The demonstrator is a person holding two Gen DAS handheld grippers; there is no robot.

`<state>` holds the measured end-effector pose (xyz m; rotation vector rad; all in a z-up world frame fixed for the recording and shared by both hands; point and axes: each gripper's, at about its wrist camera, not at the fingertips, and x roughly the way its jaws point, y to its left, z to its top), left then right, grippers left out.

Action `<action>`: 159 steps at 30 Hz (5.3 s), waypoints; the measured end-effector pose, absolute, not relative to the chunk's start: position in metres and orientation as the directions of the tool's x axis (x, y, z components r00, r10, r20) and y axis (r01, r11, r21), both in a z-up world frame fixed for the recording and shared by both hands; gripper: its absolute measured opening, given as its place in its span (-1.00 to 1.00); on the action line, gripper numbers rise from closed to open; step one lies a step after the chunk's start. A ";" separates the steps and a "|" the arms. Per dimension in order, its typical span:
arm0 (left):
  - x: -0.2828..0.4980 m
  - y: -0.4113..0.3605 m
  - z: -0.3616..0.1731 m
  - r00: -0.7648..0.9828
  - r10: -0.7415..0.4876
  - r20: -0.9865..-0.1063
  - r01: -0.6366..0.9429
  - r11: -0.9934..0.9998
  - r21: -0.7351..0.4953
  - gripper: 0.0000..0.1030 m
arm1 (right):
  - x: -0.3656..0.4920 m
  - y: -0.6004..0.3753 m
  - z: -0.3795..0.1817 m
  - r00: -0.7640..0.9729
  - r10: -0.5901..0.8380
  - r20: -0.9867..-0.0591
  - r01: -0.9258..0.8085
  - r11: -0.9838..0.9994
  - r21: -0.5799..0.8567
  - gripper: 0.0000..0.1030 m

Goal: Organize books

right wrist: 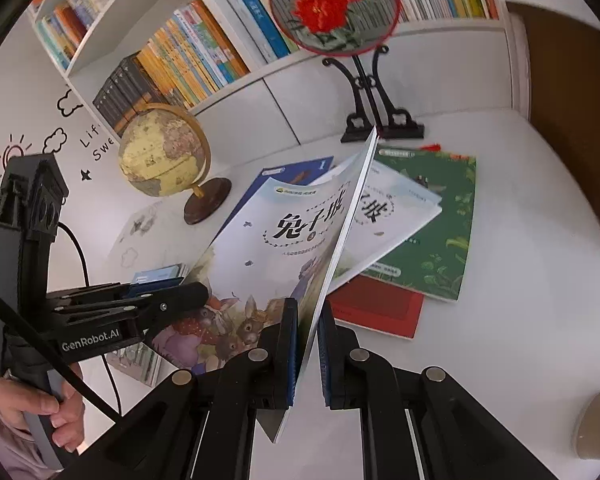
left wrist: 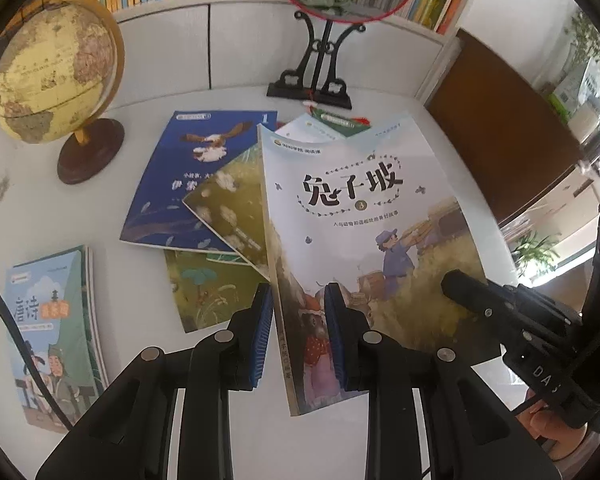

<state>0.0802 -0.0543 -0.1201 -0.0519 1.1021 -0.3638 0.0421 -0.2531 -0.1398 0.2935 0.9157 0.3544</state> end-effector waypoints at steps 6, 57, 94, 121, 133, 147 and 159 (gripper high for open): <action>0.078 -0.046 -0.102 0.431 -0.328 -0.841 0.270 0.936 -0.226 -0.56 | 0.039 -0.248 -0.123 0.582 0.417 -0.698 -0.174 0.902 0.395 -0.82; 0.036 0.248 -0.101 0.572 -0.182 -0.800 -0.101 0.952 -0.289 -0.56 | 0.054 0.039 -0.093 0.426 0.573 -0.700 -0.474 0.801 0.366 -0.78; 0.028 0.286 -0.209 0.422 -0.202 -0.884 -0.233 0.918 -0.321 -0.56 | 0.062 0.075 -0.192 0.244 0.543 -0.804 -0.343 0.823 0.452 -0.78; 0.039 0.270 -0.227 0.299 -0.119 -0.947 -0.219 0.957 -0.190 -0.25 | 0.068 0.063 -0.233 0.107 0.540 -0.835 -0.171 0.837 0.520 -0.53; 0.035 0.272 -0.220 0.294 -0.101 -0.950 -0.247 0.953 -0.178 -0.25 | 0.056 0.055 -0.238 0.037 0.557 -0.830 -0.130 0.826 0.548 -0.37; 0.046 0.220 -0.185 0.354 -0.041 -0.934 -0.149 0.984 -0.099 -0.25 | 0.041 0.019 -0.207 0.088 0.480 -0.873 -0.182 0.869 0.460 -0.16; 0.067 0.147 -0.154 0.391 -0.119 -0.913 -0.005 0.991 -0.131 -0.25 | 0.044 -0.044 -0.141 0.322 0.375 -0.869 -0.262 0.918 0.299 -0.10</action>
